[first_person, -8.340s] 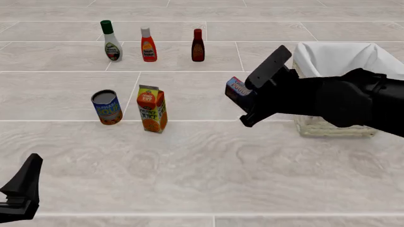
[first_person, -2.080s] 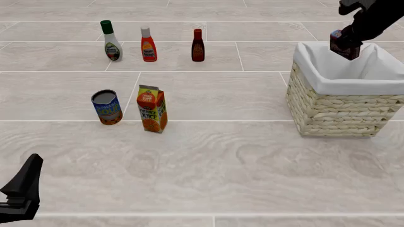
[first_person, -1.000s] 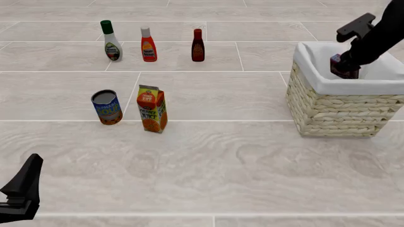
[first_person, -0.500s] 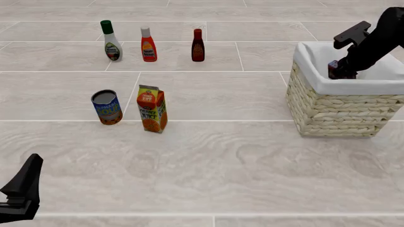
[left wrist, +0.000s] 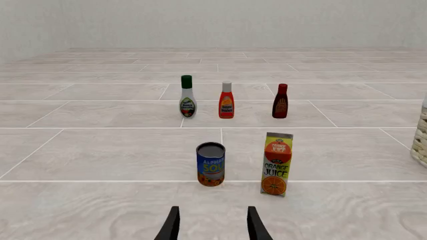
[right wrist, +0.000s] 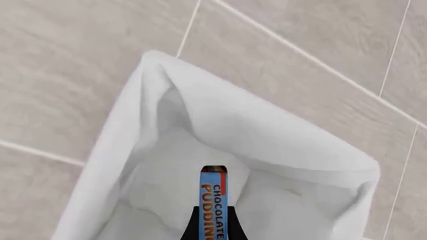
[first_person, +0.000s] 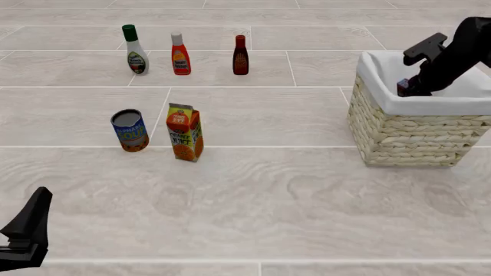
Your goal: Pick the chocolate pudding and place it in the basket.
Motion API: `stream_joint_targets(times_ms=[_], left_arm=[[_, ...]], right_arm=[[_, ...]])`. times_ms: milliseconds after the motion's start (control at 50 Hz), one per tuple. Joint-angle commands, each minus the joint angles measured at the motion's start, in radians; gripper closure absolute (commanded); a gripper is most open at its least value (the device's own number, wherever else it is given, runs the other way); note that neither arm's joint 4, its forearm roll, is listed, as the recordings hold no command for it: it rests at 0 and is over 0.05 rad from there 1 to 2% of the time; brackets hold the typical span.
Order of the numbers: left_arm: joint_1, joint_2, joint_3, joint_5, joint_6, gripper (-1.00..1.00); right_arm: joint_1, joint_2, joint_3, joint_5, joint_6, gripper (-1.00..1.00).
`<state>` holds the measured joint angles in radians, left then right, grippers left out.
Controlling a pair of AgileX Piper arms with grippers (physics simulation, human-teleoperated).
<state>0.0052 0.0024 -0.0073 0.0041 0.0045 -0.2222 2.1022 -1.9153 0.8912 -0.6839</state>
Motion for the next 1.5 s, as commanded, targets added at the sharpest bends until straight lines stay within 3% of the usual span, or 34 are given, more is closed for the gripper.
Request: stream_joint_targets(times_ms=[20, 680, 700, 1500], left_arm=[[0.0, 0.0, 0.001, -0.001, 0.0, -1.0], [0.0, 0.0, 0.001, -0.001, 0.0, -1.0], [0.0, 0.0, 0.001, -0.001, 0.0, -1.0], [0.0, 0.0, 0.001, -0.001, 0.0, -1.0]], right_arm=[[-0.01, 0.01, 0.01, -0.016, 0.002, 1.0], [-0.012, 0.029, -0.033, -0.007, 0.012, 1.0], [-0.01, 0.024, -0.023, -0.01, 0.01, -1.0], [0.008, -0.007, -0.076, 0.032, 0.03, -1.0]])
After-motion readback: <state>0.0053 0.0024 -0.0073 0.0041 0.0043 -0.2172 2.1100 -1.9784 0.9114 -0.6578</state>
